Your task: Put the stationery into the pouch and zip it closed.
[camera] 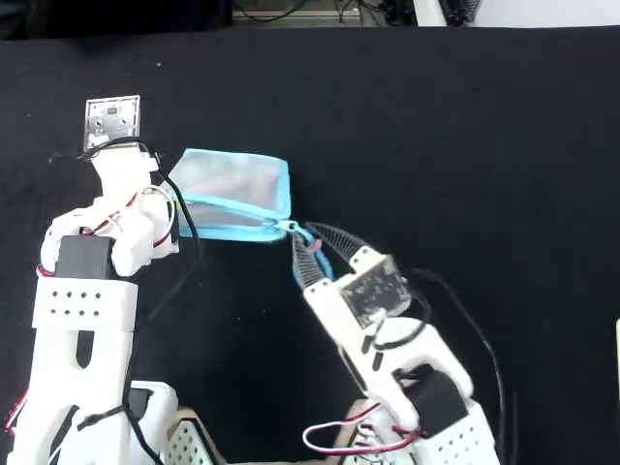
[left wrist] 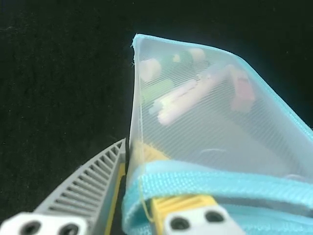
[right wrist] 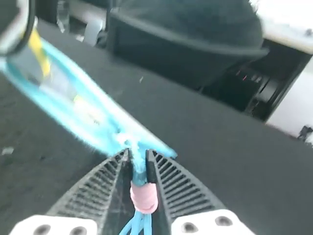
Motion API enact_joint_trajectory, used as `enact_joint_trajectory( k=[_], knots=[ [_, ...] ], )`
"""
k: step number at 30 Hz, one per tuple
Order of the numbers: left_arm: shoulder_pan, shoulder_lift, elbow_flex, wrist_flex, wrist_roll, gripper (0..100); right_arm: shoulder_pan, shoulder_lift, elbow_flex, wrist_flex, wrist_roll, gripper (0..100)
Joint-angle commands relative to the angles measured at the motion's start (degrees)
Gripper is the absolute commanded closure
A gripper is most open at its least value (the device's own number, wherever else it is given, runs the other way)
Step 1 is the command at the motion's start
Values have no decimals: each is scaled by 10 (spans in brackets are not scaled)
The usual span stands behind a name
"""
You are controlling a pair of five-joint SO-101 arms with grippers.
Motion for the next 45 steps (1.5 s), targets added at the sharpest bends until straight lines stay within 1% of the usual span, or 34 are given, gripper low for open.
enact_joint_trajectory(
  k=[1, 5, 12, 14, 17, 19, 22, 24, 25, 29, 32, 35, 37, 41, 43, 45],
  knots=[
    [-7, -7, -62, 27, 1, 970, 15, -35, -78, 6, 9, 988],
    [-7, -4, -114, 57, 2, 970, 14, 49, -145, 30, 10, 988],
    [-8, -1, -141, 57, 1, 970, 18, 230, -261, 39, 11, 988],
    [-13, -1, -137, 57, 0, 970, 12, 260, -284, 78, 6, 988],
    [-14, -1, -131, 57, -11, 970, -27, 270, -305, 149, 5, 977],
    [-11, -1, -131, 57, -16, 970, -61, 271, -303, 180, 6, 916],
    [-13, -1, -131, 55, -17, 970, -88, 270, -259, 192, 4, 765],
    [-13, -1, -130, 55, -16, 970, -94, 270, -210, 156, -8, 701],
    [-13, -1, -128, 55, -16, 970, -94, 270, -182, 127, -18, 699],
    [-14, -1, -126, 57, -18, 970, -94, 270, -74, -35, -59, 740],
    [-14, -4, -126, 62, -18, 970, -91, 273, -15, -161, -91, 745],
    [-14, -3, -130, 74, -17, 970, -91, 276, 18, -236, -104, 747],
    [-14, -5, -128, 73, -17, 970, -90, 276, 27, -250, -102, 747],
    [-14, -5, -131, 73, -17, 970, -68, 272, 39, -244, -101, 747],
    [-14, -5, -131, 73, -16, 970, -62, 270, 32, -199, -100, 747],
    [-14, -3, -130, 73, -16, 970, -71, 270, 2, -123, -99, 747]
  ],
)
